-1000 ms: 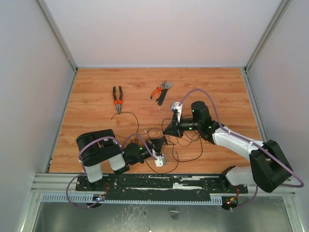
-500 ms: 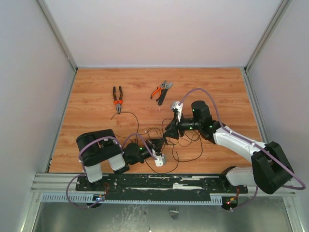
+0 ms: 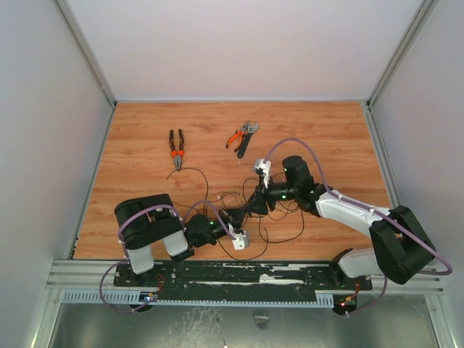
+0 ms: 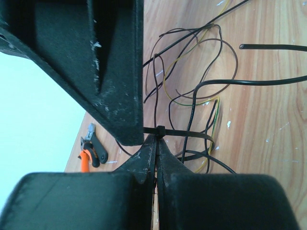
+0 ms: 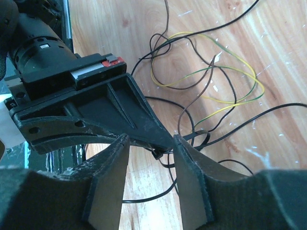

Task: Zip-tie the wires
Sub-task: Tie the cable at the center of the board.

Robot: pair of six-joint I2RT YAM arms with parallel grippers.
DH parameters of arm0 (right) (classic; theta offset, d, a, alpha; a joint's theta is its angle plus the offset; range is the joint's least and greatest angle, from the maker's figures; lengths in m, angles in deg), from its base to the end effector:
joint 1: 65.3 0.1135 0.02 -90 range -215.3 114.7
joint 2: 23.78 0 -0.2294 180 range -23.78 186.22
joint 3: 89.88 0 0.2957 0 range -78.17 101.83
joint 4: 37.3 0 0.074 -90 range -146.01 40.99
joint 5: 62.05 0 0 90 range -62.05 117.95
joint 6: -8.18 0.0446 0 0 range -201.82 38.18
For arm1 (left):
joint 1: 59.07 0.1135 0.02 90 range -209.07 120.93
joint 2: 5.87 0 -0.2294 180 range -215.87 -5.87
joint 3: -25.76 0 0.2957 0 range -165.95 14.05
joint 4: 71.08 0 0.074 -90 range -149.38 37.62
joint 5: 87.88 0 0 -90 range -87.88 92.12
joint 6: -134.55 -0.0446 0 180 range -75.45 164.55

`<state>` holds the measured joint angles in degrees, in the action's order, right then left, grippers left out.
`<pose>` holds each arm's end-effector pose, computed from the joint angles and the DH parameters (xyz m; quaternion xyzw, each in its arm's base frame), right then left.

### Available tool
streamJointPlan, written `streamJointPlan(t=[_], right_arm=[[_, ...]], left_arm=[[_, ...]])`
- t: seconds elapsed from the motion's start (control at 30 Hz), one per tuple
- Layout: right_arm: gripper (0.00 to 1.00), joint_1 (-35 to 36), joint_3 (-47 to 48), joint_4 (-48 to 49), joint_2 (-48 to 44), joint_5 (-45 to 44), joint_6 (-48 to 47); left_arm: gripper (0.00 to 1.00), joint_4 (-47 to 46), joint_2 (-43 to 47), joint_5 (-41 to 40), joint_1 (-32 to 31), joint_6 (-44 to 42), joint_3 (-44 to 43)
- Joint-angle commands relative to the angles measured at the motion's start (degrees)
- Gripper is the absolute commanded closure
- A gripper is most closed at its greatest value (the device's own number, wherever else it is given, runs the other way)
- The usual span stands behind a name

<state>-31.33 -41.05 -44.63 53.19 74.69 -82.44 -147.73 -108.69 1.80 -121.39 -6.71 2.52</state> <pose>0.2424 0.2025 0.1369 -0.4161 0.7251 0.4584 0.3017 0.1130 -0.2149 0.0403 0.6055 0.3987 -0.0644 0.6858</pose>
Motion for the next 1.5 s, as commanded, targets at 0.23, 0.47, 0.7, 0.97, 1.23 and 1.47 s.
streamJointPlan(t=[0.23,0.47,0.7,0.97,1.23,1.47], right_arm=[[0.83,1.3,-0.8,1.8,1.8,0.9,0.4],[1.00,1.2,3.7,-0.9,0.3,-3.6,0.2],[1.00,1.1,12.2,-4.0,-0.5,-5.4,0.1],[1.00,1.0,12.5,-3.9,-2.1,-6.0,0.7],[1.00,1.0,7.9,-2.7,-5.0,-4.5,2.1],[1.00,1.1,6.0,-2.6,-6.9,-5.8,3.6]], left_arm=[[1.00,-15.3,0.4,0.0,0.4,0.5,0.4],[1.00,-15.1,0.5,-0.2,0.4,0.0,0.5],[1.00,-14.3,1.2,0.1,0.4,0.0,0.4],[1.00,-14.6,0.9,0.1,0.5,0.6,0.0],[0.87,-15.8,1.4,-0.7,0.6,2.5,-0.2],[0.73,-16.0,2.2,-1.9,0.6,3.4,0.1]])
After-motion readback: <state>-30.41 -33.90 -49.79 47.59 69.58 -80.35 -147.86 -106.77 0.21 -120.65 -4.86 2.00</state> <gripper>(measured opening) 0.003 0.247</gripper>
